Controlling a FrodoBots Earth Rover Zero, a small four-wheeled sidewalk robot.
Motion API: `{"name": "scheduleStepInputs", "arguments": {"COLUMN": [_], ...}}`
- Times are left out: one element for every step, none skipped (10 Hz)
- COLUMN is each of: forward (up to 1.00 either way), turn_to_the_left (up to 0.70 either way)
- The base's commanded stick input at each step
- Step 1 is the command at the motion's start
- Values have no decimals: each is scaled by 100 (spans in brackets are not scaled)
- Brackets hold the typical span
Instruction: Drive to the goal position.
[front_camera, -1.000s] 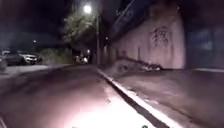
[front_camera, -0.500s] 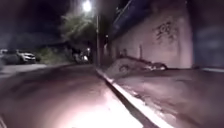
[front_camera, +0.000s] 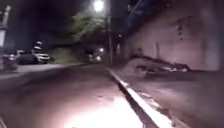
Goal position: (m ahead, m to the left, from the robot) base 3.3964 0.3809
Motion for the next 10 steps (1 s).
{"name": "scheduleStepInputs", "arguments": {"forward": [68, 67, 67, 66, 66, 70, 70, 70, 70, 70], "turn_to_the_left": [0, 0, 0, 0, 0, 0, 0, 0, 0, 0]}}
